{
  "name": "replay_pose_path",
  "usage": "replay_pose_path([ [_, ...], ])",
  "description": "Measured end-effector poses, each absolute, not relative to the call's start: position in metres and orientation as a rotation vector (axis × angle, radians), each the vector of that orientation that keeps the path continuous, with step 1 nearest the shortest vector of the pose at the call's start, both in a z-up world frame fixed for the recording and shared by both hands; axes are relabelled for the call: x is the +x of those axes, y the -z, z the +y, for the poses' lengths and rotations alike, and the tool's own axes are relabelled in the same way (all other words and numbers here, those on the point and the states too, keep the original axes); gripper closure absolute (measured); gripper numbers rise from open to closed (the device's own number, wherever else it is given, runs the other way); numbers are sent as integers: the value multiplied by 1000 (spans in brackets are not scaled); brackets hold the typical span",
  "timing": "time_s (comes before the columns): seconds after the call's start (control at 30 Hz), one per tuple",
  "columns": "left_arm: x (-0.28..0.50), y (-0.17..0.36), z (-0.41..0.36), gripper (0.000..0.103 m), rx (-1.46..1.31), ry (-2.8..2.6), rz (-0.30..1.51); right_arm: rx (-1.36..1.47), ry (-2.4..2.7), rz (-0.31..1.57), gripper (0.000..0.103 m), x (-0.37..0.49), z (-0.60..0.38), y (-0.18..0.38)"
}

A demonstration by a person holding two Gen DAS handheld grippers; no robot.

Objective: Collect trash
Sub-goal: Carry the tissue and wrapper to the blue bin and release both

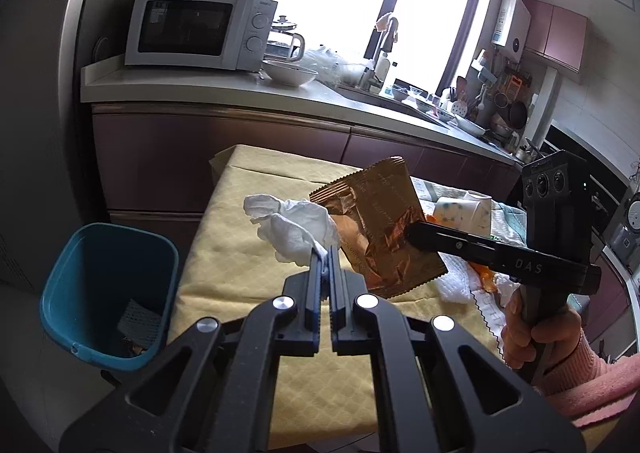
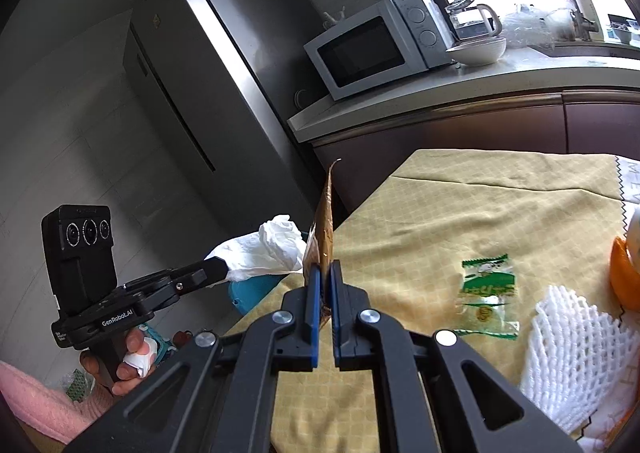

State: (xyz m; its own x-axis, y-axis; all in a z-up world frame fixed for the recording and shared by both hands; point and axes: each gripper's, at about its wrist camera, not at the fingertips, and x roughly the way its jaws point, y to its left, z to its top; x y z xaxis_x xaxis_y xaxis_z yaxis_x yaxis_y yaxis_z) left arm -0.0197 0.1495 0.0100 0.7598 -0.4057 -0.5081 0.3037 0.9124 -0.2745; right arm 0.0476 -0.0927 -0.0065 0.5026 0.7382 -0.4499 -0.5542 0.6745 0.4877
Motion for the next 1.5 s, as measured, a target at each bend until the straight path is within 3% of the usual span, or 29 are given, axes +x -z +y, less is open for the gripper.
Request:
replay_pose_path([
  [0.67, -31, -2, 234, 100, -257, 171, 579, 265, -940, 768, 99, 78, -11, 19],
  [1.5, 9, 57, 295, 100, -320, -10, 722, 176, -952, 924, 99, 129, 92, 51],
])
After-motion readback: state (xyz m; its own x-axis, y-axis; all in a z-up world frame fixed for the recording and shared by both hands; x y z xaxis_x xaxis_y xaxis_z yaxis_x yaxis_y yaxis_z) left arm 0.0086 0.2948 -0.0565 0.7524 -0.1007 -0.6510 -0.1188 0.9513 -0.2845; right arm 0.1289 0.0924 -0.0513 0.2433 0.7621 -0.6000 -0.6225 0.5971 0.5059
